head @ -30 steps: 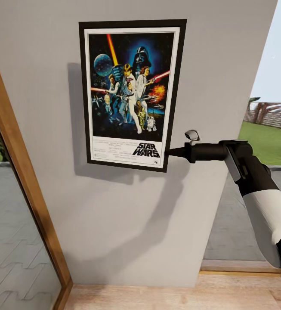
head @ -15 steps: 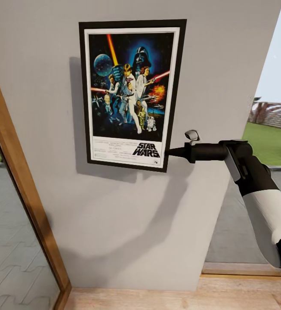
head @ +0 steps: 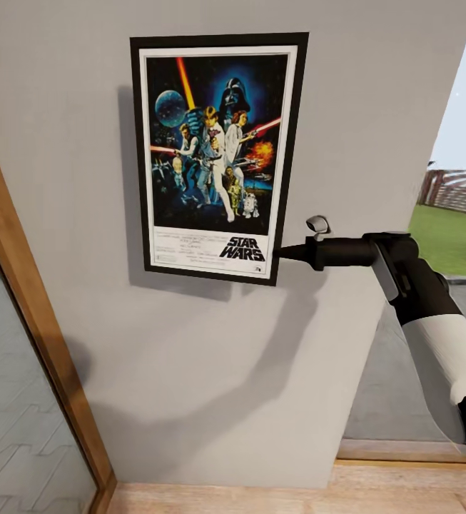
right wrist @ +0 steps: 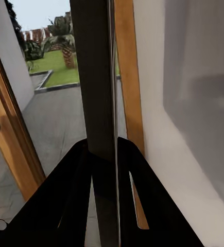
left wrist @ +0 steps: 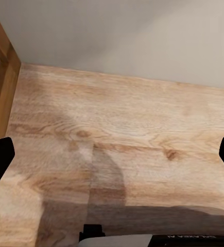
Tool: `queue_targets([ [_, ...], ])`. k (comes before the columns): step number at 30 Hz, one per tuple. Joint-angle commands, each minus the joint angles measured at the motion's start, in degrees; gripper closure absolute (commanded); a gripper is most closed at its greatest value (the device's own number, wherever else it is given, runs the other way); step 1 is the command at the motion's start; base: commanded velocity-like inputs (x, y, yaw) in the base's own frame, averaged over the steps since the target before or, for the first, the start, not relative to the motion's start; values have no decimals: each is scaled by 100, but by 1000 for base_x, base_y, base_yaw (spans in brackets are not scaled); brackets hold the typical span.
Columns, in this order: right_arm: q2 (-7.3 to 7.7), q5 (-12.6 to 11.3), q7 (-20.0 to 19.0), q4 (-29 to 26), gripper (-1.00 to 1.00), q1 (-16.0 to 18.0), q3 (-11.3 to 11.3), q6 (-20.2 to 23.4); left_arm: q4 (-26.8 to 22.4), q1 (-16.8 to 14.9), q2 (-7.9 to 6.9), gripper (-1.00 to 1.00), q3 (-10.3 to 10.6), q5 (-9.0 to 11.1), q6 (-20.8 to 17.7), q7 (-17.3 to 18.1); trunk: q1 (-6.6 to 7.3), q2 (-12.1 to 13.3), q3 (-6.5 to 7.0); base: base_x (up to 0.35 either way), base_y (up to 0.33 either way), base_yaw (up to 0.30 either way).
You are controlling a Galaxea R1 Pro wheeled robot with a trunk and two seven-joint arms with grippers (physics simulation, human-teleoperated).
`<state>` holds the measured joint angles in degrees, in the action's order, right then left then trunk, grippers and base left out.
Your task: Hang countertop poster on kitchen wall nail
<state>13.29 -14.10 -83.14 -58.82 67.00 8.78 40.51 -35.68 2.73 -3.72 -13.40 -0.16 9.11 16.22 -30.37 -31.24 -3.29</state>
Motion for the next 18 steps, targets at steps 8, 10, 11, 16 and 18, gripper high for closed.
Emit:
queue_targets([
  [8, 7, -49, 0, 2, 100, 6, 11, 78, -9, -1, 3, -100, -23, -2, 3, 39, -3, -10, -10, 107, 0, 0],
  [10, 9, -49, 0, 2, 100, 6, 10, 79, -9, -1, 3, -100, -23, -2, 3, 39, -3, -10, -10, 29, 0, 0],
  [11, 8, -49, 0, 2, 100, 6, 10, 78, -9, -1, 3, -100, -23, -2, 3, 41, -3, -10, -10, 17, 0, 0],
  [16, 14, -49, -6, 2, 100, 6, 8, 80, -9, -1, 3, -100, -23, -2, 3, 39, -3, -10, -10, 7, 0, 0],
  [18, 15, -49, -7, 2, 100, 6, 9, 77, -9, -1, 3, -100, -23, -2, 3, 39, -3, -10, -10, 0, 0, 0],
])
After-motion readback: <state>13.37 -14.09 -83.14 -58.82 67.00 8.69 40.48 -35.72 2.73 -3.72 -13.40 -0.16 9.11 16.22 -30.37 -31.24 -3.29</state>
